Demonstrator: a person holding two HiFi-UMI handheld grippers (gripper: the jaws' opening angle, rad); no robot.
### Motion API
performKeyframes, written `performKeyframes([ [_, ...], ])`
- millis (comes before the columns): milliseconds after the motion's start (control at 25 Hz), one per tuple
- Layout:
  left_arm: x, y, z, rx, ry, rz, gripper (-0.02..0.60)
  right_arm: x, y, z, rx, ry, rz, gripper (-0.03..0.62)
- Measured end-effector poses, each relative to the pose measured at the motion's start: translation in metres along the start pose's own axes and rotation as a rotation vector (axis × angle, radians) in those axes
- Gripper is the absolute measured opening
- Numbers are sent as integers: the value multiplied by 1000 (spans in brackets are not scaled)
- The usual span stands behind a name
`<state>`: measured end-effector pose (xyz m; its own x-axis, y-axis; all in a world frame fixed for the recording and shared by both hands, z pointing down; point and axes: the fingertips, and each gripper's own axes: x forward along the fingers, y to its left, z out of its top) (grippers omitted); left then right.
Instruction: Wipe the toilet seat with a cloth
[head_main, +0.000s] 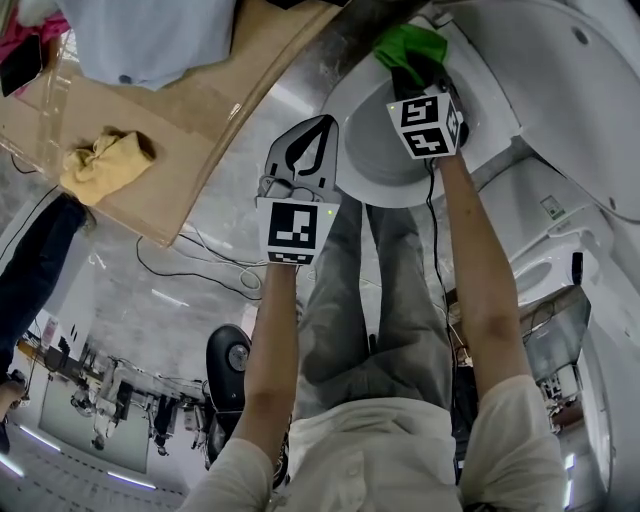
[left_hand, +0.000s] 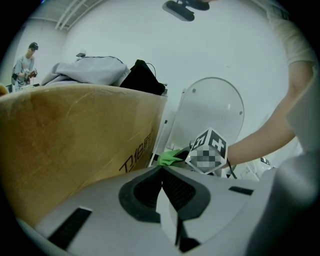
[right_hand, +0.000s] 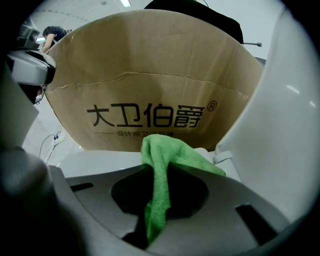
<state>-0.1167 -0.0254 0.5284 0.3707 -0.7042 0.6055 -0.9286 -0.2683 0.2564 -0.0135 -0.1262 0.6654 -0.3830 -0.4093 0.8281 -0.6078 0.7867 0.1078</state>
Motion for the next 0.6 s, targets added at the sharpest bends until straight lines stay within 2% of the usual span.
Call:
performKeyframes([
  [600, -19, 1, -20, -22, 0, 21, 12, -2, 35, -3, -30, -2, 36, 43],
])
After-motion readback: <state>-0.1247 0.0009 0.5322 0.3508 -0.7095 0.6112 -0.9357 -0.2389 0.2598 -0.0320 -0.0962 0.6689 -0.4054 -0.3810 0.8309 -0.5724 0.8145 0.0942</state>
